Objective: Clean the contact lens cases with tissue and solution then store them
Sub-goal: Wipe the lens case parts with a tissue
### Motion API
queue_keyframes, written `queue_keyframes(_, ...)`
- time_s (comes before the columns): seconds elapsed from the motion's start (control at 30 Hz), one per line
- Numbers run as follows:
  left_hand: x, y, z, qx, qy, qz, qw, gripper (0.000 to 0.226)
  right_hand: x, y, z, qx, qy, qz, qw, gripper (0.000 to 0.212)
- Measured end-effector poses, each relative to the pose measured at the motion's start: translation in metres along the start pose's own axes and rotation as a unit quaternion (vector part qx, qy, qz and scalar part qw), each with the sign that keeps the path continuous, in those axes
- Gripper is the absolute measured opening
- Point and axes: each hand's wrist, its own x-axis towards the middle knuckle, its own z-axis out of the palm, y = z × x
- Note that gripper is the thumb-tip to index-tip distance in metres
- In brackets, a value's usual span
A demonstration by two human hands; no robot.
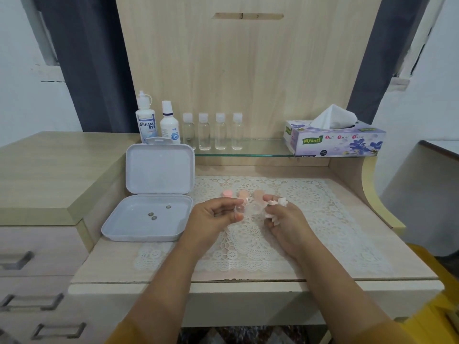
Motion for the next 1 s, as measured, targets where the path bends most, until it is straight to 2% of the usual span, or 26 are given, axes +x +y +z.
queue_keyframes(0.07,-0.0003,0.0001,0.0000,0.000,-0.001,-0.001,1.000,0.030,-0.0001,0.0014,0.0007,0.020,0.008,0.000,1.000,0.029)
queue_keyframes(0.17,-0.0014,0.0010,0.0000,0.005,-0.006,-0.006,1.000,0.031,0.0015,0.0022,-0.0013,0.032,-0.001,-0.001,0.999,0.021)
queue_keyframes(0.23,-0.0022,0.0016,0.0001,0.014,-0.008,-0.015,1.000,0.031,0.0020,0.0008,-0.0014,0.012,0.002,0.002,1.000,0.018)
queue_keyframes(0.3,-0.0024,0.0026,-0.0003,0.023,-0.004,-0.023,0.999,0.031,0.0026,0.0002,-0.0014,-0.031,0.003,-0.001,1.000,0.026)
queue_keyframes(0.4,-0.0022,0.0037,-0.0001,0.030,0.004,-0.027,0.999,0.029,0.0030,-0.0023,-0.0031,0.062,-0.026,0.029,0.997,0.044)
queue_keyframes(0.47,-0.0015,0.0039,-0.0001,0.035,0.007,-0.029,0.999,0.029,0.0018,-0.0032,-0.0024,0.106,-0.041,0.040,0.993,0.042)
queue_keyframes(0.57,-0.0019,0.0040,-0.0001,0.033,0.009,-0.032,0.999,0.029,0.0031,0.0012,-0.0023,0.057,-0.049,0.021,0.997,0.030)
queue_keyframes(0.73,-0.0011,0.0018,-0.0001,0.025,0.012,-0.022,0.999,0.030,0.0014,0.0006,-0.0011,0.044,-0.033,0.000,0.998,0.016)
queue_keyframes(0.8,-0.0002,-0.0002,0.0000,0.021,0.020,-0.013,0.999,0.031,0.0009,0.0000,0.0006,0.025,-0.050,-0.002,0.998,0.021)
queue_keyframes(0.9,0.0006,-0.0032,-0.0006,0.022,0.021,-0.010,0.999,0.031,-0.0018,-0.0004,0.0028,-0.027,-0.114,0.006,0.993,0.036)
queue_keyframes(1.0,0.0012,-0.0039,-0.0009,0.033,0.015,-0.011,0.999,0.029,-0.0056,0.0026,0.0027,-0.069,-0.152,0.021,0.986,0.032)
